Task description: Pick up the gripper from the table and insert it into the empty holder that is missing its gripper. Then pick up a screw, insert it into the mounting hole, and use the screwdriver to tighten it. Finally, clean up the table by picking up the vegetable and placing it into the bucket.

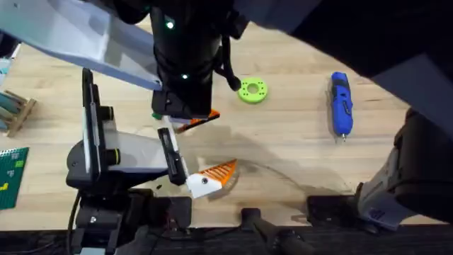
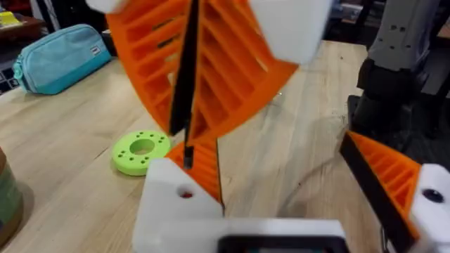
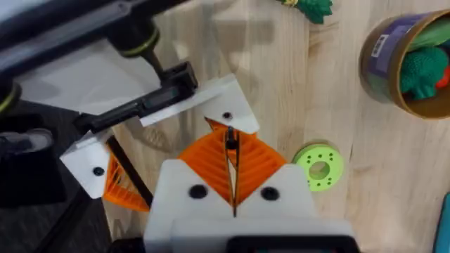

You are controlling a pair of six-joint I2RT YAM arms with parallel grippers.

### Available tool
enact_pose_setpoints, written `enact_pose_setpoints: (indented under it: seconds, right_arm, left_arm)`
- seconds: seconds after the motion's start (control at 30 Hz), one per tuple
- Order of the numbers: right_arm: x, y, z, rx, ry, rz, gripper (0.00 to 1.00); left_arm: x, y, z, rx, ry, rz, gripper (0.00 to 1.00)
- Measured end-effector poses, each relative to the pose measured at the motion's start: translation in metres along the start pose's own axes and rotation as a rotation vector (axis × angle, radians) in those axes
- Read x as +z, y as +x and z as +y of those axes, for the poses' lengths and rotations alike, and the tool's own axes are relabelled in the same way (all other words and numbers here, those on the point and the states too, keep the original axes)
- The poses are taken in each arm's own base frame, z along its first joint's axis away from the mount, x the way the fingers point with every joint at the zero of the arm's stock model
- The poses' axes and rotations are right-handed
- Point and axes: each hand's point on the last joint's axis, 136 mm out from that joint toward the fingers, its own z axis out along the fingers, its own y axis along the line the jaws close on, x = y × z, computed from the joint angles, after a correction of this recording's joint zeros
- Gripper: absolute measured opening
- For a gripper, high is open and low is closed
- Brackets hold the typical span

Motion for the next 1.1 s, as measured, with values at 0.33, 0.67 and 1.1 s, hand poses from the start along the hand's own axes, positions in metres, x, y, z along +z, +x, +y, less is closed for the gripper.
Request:
enact_pose_setpoints:
  seconds: [0.33, 0.67, 1.1]
  right_arm:
    - [0.0, -0.0018, -0.0008, 0.002, 0.003, -0.007, 0.005]
    - [0.0041, -0.0007, -0.0003, 0.002, 0.0, 0.001, 0.005]
    - [0.0047, -0.003, -0.0013, 0.002, 0.004, -0.008, 0.005]
  left_arm:
    - [0.0, 0.0, 0.0, 0.0, 0.0, 0.0, 0.982]
    - [0.0, 0.0, 0.0, 0.0, 0.0, 0.0, 0.982]
    - [0.0, 0.0, 0.0, 0.0, 0.0, 0.0, 0.982]
